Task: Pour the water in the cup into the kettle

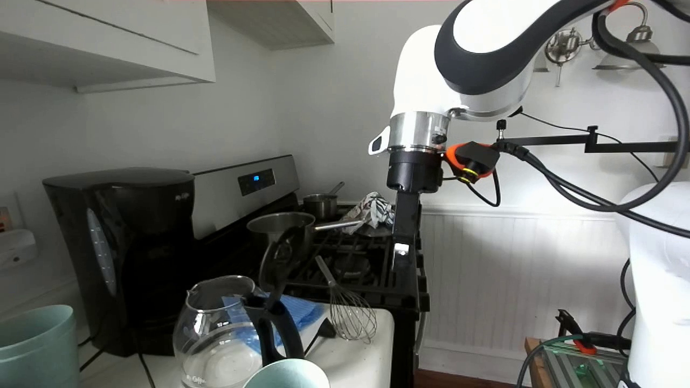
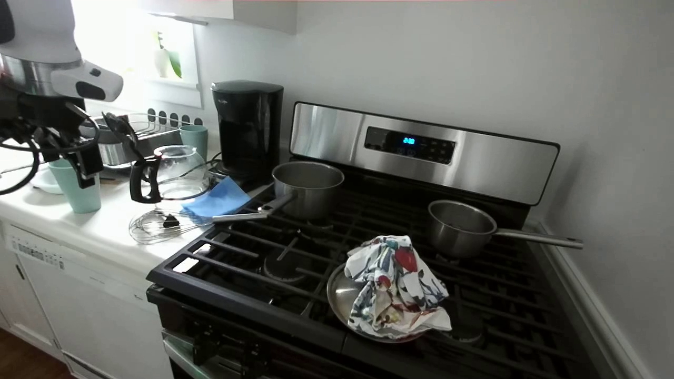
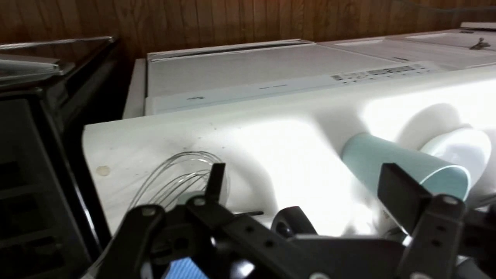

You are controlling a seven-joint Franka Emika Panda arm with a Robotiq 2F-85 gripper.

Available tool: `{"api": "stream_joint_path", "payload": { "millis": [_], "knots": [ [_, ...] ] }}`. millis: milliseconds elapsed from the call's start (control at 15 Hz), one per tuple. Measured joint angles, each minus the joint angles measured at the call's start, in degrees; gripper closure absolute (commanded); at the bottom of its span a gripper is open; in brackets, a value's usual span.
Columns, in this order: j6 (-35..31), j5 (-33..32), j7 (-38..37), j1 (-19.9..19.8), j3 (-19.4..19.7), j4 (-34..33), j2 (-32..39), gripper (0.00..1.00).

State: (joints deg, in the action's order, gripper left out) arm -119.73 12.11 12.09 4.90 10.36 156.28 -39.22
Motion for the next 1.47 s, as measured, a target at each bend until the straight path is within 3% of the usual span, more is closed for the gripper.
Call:
{"api": "stream_joint_path", "payload": {
  "millis": [200,800,1467],
  "knots": [
    [-0.1,3.4,-1.0,2.2,-2.1,-1.1,3.0,0.00],
    [-1.3,4.2,0.0,1.6,-2.5,-1.0,3.0,0.00],
    [-10.7,16.8,2.3,10.0,-4.7,-1.5,9.3,0.00]
  ]
}}
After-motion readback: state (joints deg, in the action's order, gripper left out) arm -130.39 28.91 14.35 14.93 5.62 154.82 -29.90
